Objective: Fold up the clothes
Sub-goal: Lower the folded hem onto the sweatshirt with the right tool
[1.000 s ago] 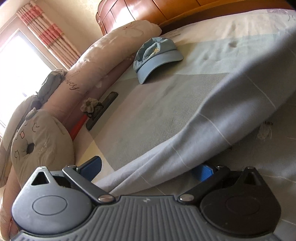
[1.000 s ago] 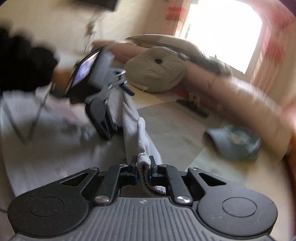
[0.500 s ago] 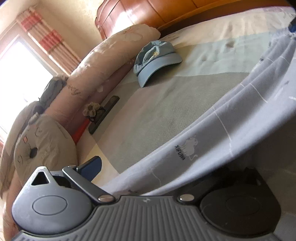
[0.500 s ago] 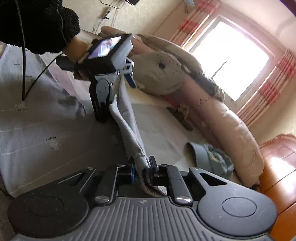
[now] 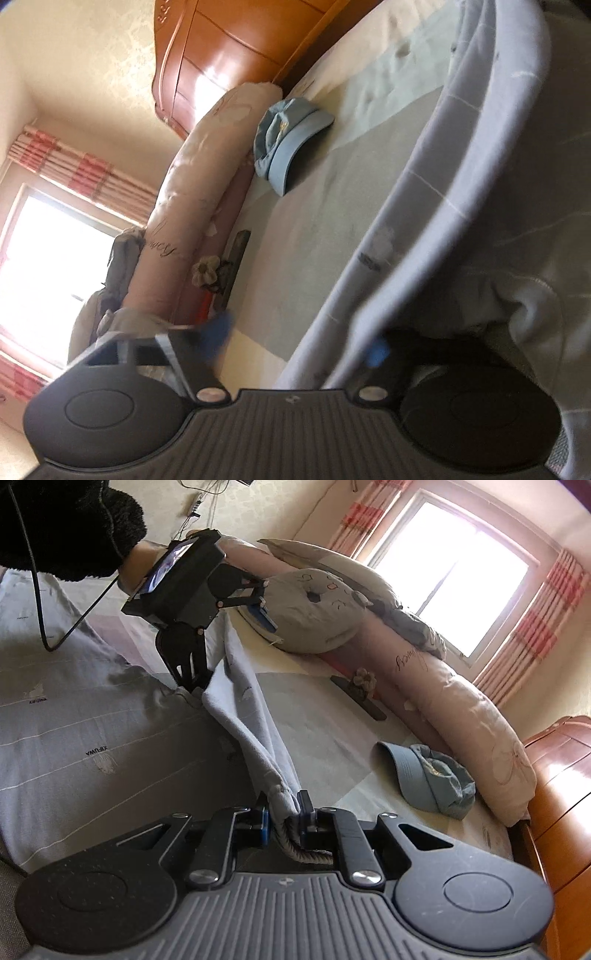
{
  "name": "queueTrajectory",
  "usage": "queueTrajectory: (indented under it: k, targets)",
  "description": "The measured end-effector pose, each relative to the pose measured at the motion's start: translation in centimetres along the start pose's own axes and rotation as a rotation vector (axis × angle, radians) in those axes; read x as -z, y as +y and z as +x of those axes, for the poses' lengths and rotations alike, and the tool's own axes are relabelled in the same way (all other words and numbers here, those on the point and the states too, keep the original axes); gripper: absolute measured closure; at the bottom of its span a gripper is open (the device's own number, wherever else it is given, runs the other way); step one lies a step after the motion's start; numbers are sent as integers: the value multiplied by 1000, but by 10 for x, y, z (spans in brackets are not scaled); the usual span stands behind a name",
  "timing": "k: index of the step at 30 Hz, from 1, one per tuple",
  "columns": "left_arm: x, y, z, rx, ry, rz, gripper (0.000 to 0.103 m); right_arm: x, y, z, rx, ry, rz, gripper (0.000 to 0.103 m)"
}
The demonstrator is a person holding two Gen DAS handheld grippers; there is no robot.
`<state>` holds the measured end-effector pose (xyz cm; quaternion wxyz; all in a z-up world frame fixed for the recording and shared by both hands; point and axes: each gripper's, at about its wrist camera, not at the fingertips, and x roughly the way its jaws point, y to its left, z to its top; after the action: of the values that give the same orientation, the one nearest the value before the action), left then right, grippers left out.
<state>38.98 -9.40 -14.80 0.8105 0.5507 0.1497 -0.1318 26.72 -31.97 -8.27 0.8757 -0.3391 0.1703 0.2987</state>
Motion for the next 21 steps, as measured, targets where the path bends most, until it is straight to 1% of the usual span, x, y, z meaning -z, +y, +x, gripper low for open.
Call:
queueTrajectory:
  k: [3,5,6,8,11,13,14,15,18,21]
  targets:
    - [0,-1,-7,-13,-22,9,54,0,-1,0,-3,5,9,88]
    - [-1,-2,-11,-2,-40,17,58,0,-3,0,-6,5,20,88]
    - [0,-5,-12,-4,-45,40,60,0,-4,-1,-7,5,26,88]
    - [0,-10,-14,-8,-55,85,61,-1,-7,0,-10,4,46,88]
    - [0,-16,-18,-10,-70,111,63,0,-12,0,-16,4,81,88]
    - [-1,-18,-21,-14,-80,115,75,1,-16,0,-20,3,106,88]
    - [-2,-18,-21,-12,-77,115,89,1,-18,-1,-23,2,118,88]
    - [-2,-19,-21,-10,-74,116,96,2,-20,-2,-26,2,130,88]
    - [-5,-18,-24,10,-67,119,102,3,-20,-2,-24,8,133,87]
    - [-8,-14,-29,21,-64,113,102,3,-20,-1,-20,15,133,87]
